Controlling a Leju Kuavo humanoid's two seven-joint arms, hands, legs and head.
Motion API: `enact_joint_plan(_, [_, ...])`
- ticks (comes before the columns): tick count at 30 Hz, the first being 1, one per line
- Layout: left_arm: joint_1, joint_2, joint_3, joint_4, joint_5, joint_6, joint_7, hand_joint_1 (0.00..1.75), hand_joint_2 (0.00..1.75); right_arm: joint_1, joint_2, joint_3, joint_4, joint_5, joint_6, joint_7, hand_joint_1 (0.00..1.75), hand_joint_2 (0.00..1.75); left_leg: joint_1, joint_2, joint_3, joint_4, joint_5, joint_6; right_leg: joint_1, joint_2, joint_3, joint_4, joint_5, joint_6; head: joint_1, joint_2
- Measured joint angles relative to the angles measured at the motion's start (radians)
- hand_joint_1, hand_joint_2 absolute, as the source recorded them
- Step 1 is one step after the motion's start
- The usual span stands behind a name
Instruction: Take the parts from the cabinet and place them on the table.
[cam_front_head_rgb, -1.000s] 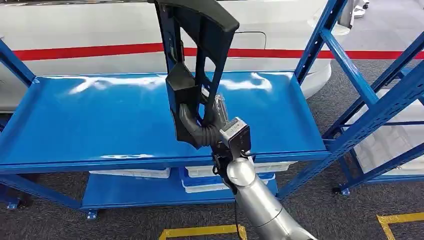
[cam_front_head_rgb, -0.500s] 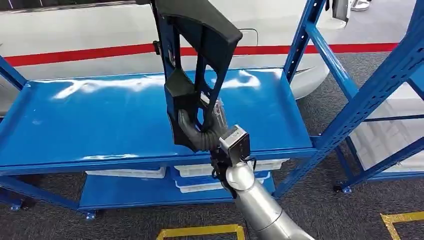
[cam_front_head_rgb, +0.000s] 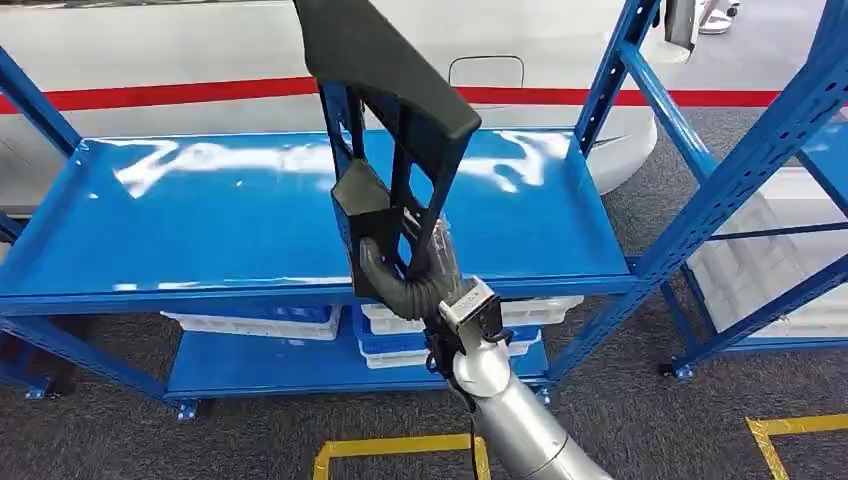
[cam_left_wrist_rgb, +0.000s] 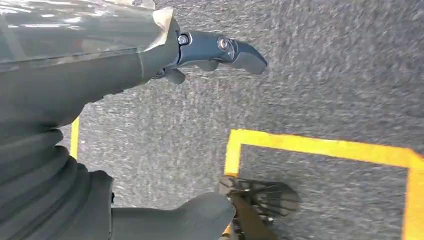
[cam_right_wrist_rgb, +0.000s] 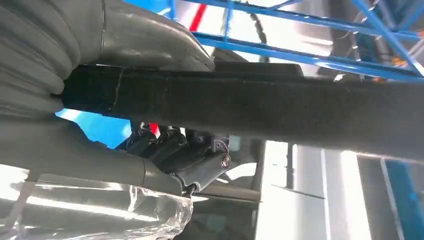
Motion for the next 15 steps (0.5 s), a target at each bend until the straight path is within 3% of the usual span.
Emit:
enact_joint_plan(1, [0.0,0.0,0.0,0.0,0.0,0.0,0.0,0.0,1.75,0.006,-0.003,0.0,0.0,0.0,-0.001,-0.002,1.75,1.75,0.0,0.001,-0.012,0.002,0.007,-0.001,-0.001,0.0,0.016,-0.003,0.015,0.011,0.0,0.0])
enact_joint_plan(3, [0.0,-0.001,-0.001,0.0,0.0,0.0,0.0,0.0,1.75,0.012,-0.007,0.0,-0.002,0.0,-0.003,-0.003,1.75,1.75,0.001,0.001,-0.036,0.013,0.018,-0.007,-0.003,0.0,0.105,-0.118,0.072,0.035,0.0,0.0])
enact_joint_plan(4, [0.0,-0.001,-0.001,0.0,0.0,0.0,0.0,0.0,1.75,0.013,-0.007,0.0,-0.005,0.0,-0.004,-0.004,1.75,1.75,0.001,0.001,-0.049,0.023,0.021,-0.012,-0.005,0.0,0.169,-0.212,0.087,0.037,0.0,0.0])
enact_joint_plan(5, [0.0,-0.001,-0.001,0.0,0.0,0.0,0.0,0.0,1.75,0.012,-0.007,0.0,-0.008,0.0,-0.006,-0.004,1.75,1.75,-0.005,0.001,-0.061,0.037,0.023,-0.017,-0.003,0.0,0.229,-0.301,0.065,0.029,0.0,0.0])
enact_joint_plan(6, [-0.001,-0.001,-0.001,0.0,0.0,0.0,0.0,0.0,1.75,0.016,-0.007,0.0,-0.012,0.0,-0.006,-0.005,1.75,1.75,-0.005,0.002,-0.069,0.042,0.029,-0.024,0.006,0.003,0.24,-0.329,0.055,0.017,-0.002,0.0])
enact_joint_plan(8, [0.001,-0.001,-0.001,0.0,0.001,0.001,0.002,0.0,1.75,0.024,-0.008,0.0,-0.013,0.0,-0.006,-0.005,1.75,1.75,-0.003,0.001,-0.072,0.042,0.044,-0.035,0.008,0.003,0.225,-0.322,0.062,0.01,-0.002,0.0])
enact_joint_plan(9, [0.003,-0.002,-0.001,0.0,0.001,0.002,0.003,0.0,1.75,0.028,-0.008,0.0,-0.013,0.002,-0.006,-0.006,1.75,1.75,-0.003,0.0,-0.074,0.041,0.05,-0.042,0.007,0.002,0.22,-0.324,0.069,-0.001,-0.002,0.0])
enact_joint_plan(10, [0.005,-0.001,-0.001,0.0,0.003,0.004,0.005,0.0,1.75,0.031,-0.008,0.0,-0.014,0.004,-0.005,-0.006,1.75,1.75,0.005,-0.003,-0.081,0.05,0.034,-0.048,-0.015,-0.001,0.217,-0.328,0.081,-0.015,-0.003,0.0])
enact_joint_plan(11, [0.005,-0.001,-0.001,0.0,0.004,0.006,0.006,0.0,1.75,0.031,-0.007,0.0,-0.014,0.005,-0.004,-0.006,1.75,1.75,0.005,-0.005,-0.092,0.076,-0.017,-0.055,-0.011,-0.003,0.206,-0.328,0.091,-0.026,-0.006,0.0])
enact_joint_plan(12, [0.006,-0.002,-0.001,0.0,0.006,0.008,0.008,0.0,1.75,0.032,-0.007,0.0,-0.014,0.006,-0.002,-0.007,1.75,1.75,0.007,-0.006,-0.109,0.136,-0.086,-0.06,-0.01,-0.003,0.194,-0.328,0.102,-0.037,-0.007,0.0])
enact_joint_plan(13, [0.006,-0.002,-0.001,0.0,0.007,0.01,0.008,0.0,1.75,0.032,-0.007,0.0,-0.014,0.005,0.001,-0.008,1.75,1.75,0.008,-0.006,-0.127,0.202,-0.137,-0.066,-0.008,-0.004,0.183,-0.328,0.111,-0.039,-0.007,0.0])
enact_joint_plan(14, [0.006,-0.002,-0.001,0.0,0.007,0.01,0.009,0.0,1.75,0.034,-0.007,0.0,-0.014,0.006,0.002,-0.008,1.75,1.75,0.009,-0.006,-0.143,0.266,-0.17,-0.069,-0.007,-0.004,0.171,-0.327,0.12,-0.038,-0.008,0.0])
enact_joint_plan(15, [0.005,-0.002,-0.001,0.0,0.008,0.012,0.009,0.0,1.75,0.037,-0.007,0.0,-0.014,0.006,0.003,-0.009,1.75,1.75,0.011,-0.006,-0.155,0.336,-0.183,-0.074,-0.006,-0.004,0.154,-0.326,0.132,-0.037,-0.007,0.0])
